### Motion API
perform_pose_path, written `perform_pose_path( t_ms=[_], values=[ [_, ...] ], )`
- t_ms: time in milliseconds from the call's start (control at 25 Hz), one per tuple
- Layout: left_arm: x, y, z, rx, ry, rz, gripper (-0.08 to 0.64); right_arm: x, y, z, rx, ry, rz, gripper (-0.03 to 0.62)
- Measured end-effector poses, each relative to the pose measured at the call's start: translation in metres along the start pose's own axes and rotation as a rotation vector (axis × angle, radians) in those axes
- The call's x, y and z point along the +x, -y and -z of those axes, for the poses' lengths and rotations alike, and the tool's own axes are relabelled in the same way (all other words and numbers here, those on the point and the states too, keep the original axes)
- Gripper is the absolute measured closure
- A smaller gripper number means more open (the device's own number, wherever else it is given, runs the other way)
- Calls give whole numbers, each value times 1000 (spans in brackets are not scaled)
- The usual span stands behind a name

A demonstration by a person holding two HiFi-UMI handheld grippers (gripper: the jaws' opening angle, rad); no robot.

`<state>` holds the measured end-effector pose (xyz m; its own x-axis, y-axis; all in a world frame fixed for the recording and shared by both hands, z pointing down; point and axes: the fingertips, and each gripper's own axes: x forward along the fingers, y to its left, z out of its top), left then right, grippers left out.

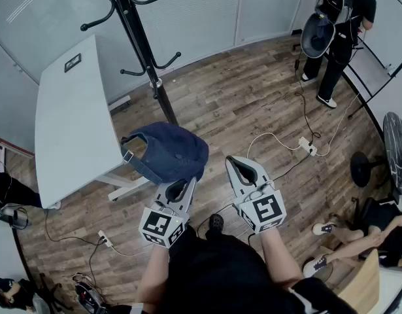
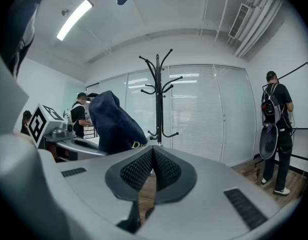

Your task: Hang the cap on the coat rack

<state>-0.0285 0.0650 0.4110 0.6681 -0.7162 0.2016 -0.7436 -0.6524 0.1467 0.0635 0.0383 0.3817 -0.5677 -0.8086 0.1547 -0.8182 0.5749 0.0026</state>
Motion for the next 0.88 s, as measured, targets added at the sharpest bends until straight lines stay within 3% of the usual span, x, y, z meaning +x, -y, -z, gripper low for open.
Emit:
perform_pose_path(
  t_ms=[360,600,880],
  values=[
    [-1,-9,5,0,-27,-23,528,5,-6,-2,-16,1,-26,563],
    [-5,-2,11,0,-55,-33,528,2,-4,-6,7,29,4,563],
    [-6,0,40,-24,-140,-65,528,-4,-3,19,66,-43,3,562]
  ],
)
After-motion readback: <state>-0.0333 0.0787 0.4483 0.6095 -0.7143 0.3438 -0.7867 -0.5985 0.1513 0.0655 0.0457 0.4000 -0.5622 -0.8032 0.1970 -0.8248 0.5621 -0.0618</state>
